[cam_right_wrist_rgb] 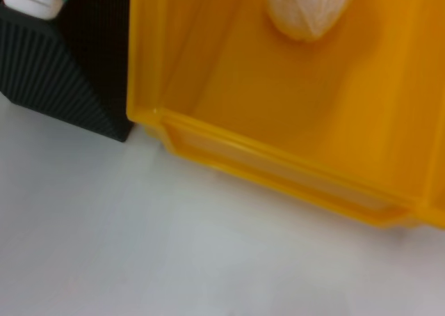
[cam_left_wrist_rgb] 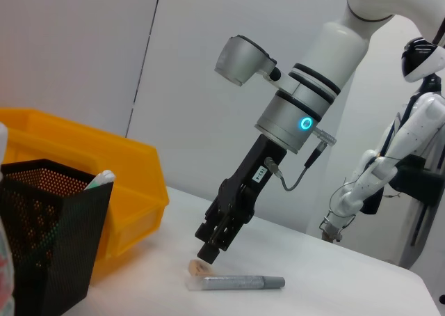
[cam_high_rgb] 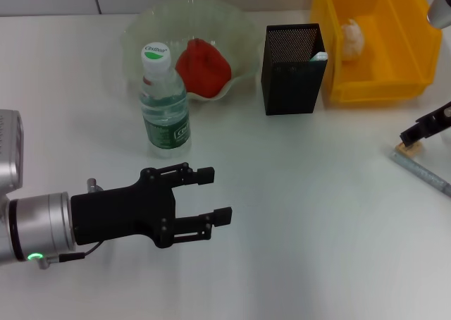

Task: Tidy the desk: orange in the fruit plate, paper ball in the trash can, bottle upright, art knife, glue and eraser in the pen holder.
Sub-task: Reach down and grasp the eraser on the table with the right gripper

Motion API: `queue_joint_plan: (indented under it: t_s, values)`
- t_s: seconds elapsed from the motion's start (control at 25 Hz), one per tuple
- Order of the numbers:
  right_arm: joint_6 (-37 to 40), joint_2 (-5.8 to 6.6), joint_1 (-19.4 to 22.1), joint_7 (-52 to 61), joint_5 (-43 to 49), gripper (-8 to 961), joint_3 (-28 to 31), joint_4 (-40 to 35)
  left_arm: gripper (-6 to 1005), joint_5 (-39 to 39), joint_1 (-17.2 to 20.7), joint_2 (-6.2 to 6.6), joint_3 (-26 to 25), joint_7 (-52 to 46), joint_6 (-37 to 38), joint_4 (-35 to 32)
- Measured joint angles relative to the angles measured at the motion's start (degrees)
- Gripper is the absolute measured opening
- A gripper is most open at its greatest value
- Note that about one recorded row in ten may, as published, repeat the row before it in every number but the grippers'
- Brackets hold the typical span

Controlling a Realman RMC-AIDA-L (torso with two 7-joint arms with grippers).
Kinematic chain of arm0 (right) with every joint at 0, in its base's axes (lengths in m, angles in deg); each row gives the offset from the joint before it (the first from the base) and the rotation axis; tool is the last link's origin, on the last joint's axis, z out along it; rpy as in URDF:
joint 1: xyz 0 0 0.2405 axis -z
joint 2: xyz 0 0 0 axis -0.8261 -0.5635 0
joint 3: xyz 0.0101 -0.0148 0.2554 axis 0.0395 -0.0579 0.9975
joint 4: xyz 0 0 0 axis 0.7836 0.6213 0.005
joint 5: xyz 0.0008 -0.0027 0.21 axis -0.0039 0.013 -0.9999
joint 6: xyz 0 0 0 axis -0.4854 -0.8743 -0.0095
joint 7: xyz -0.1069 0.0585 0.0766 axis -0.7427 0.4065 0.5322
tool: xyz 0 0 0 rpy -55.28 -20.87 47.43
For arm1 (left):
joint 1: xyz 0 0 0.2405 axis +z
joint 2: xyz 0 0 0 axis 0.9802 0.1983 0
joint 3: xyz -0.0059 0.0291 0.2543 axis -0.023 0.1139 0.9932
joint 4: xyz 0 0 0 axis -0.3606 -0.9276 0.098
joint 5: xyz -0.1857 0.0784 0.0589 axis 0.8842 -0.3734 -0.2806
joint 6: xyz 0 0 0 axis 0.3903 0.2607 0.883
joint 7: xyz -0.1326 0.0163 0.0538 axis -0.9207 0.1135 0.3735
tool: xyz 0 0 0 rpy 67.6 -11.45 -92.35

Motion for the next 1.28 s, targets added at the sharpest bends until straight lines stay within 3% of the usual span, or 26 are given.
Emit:
queue_joint_plan:
  t_s: [1.28]
  values:
    - [-3.8,0.08,-1.5,-1.1,-1.4,669,-1.6,6.0,757,-1.5,-0.3,-0.35,0.0,-0.5,-2.1,0.0]
